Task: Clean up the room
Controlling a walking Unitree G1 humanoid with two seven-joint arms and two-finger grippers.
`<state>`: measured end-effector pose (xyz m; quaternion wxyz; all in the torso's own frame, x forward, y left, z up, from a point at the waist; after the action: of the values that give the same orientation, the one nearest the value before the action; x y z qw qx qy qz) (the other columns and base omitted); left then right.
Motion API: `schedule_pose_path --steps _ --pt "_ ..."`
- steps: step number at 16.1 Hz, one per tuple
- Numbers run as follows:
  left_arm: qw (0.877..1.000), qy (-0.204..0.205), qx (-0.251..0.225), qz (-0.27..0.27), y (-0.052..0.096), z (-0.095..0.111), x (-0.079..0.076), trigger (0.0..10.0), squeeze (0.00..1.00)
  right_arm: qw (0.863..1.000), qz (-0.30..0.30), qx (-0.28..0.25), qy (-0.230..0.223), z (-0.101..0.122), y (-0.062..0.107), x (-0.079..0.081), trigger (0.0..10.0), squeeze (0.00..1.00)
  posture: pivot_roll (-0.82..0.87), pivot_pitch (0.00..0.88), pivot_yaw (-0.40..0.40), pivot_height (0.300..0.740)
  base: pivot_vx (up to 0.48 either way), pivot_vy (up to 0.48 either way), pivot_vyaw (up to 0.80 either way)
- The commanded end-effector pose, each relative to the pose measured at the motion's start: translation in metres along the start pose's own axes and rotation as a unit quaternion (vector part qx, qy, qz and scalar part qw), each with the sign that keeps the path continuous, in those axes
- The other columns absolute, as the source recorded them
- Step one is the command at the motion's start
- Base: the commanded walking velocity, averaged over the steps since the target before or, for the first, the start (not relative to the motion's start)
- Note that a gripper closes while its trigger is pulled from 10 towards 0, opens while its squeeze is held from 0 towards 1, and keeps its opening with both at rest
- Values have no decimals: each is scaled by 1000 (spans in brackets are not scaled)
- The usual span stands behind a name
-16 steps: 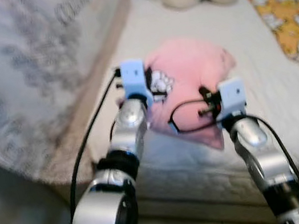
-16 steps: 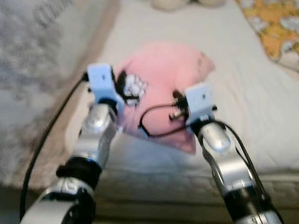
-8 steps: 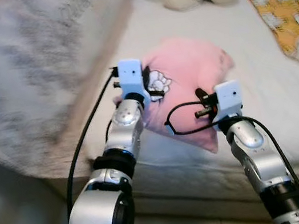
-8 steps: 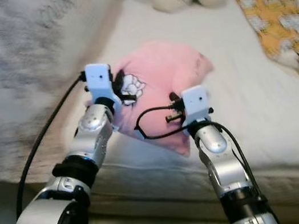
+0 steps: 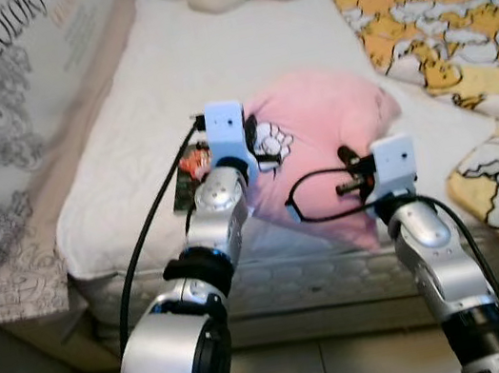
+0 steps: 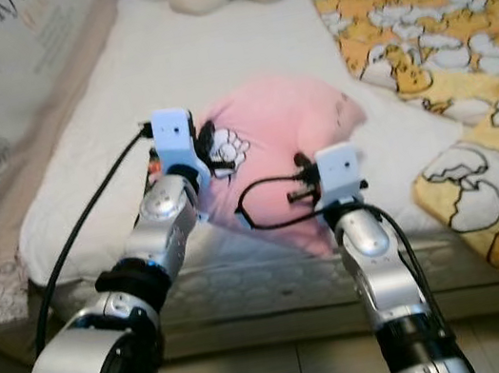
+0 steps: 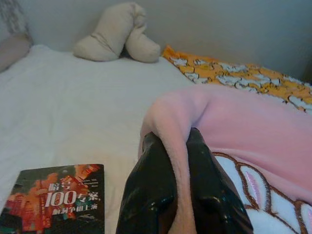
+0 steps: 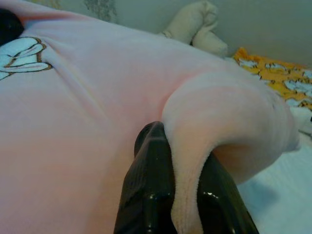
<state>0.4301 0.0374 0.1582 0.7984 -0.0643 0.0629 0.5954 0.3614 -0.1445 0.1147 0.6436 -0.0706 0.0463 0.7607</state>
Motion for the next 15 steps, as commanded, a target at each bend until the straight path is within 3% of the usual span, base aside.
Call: schedule_pose_path --steps 1,5,11,13,15 --pt "999 5 -32 20 -5 23 10 10000 0 1000 6 -22 5 10 -2 2 10000 0 -19 0 -27 740 0 0 0" --pt "999 -1 -32 -1 -4 20 3 10000 0 1000 6 -19 3 8 -4 2 10000 0 -19 0 -26 740 0 0 0" --pt "999 4 -34 12 -5 23 9 10000 0 1000 6 -18 6 8 -3 1 10000 0 -22 0 -26 740 367 -301 0" --pt "998 17 -39 42 -6 30 23 10000 0 1000 4 -1 6 6 -8 -7 10000 0 -19 0 -26 740 401 -259 0" --pt "991 42 -49 118 -4 38 53 10000 0 998 40 22 35 8 -22 -9 10000 0 -32 0 -16 740 435 -124 0"
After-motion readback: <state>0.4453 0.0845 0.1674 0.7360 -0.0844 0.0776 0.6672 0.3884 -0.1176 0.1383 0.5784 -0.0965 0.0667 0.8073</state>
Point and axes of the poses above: a point about 5 cm out from each wrist's last joint towards the gripper, its own y axis pointing back from the gripper into the wrist, its own z axis along the axis of the wrist's last joint, x = y × z, the point moved 5 cm from there along -y, pointing out of the wrist towards the gripper, and after that the axes turned 6 degrees about y, right-handed, at the moved point
